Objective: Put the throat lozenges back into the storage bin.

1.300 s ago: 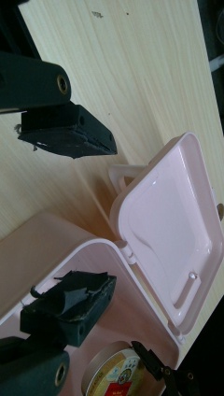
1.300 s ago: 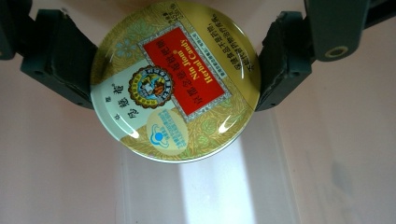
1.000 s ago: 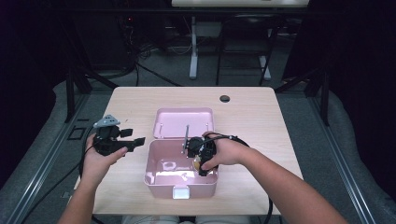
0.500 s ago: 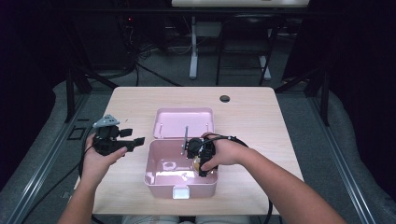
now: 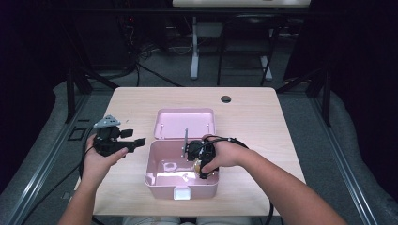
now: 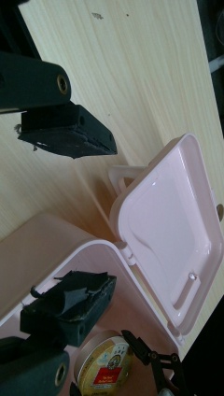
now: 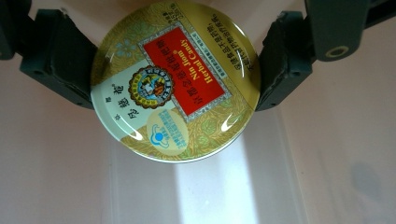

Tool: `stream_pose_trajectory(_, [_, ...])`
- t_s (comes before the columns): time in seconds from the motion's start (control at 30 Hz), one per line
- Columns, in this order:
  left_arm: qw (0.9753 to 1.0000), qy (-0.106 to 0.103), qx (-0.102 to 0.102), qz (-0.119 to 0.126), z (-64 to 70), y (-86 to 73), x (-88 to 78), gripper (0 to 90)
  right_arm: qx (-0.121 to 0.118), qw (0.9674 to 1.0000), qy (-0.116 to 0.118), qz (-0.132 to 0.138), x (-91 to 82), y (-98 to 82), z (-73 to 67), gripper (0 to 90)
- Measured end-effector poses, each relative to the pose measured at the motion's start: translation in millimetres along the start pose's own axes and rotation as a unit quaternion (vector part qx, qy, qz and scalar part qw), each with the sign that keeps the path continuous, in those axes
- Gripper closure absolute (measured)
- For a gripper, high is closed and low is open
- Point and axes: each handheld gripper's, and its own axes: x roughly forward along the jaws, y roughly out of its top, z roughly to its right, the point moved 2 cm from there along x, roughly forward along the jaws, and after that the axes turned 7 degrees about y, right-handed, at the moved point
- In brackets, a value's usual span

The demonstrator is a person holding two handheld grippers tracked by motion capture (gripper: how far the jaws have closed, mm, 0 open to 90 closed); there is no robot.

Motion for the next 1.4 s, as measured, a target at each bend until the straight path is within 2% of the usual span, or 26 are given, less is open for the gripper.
stream_pose_trajectory(0.37, [1.0,0.0,0.001,-0.001,-0.2,-0.3,0.4,31.4,0.003,1.0,-0.005,-0.007,4.0,1.6,0.0,19.4])
stream_pose_trajectory(1.03, [1.0,0.0,0.0,0.0,-0.1,-0.2,0.2,31.4,-0.012,0.9996,-0.019,-0.017,5.7,2.6,-4.6,19.4])
stream_pose_trajectory(1.4, [1.0,0.001,0.0,0.0,0.1,-0.2,0.1,31.4,-0.015,0.9996,-0.016,-0.016,5.7,3.2,-7.4,19.4])
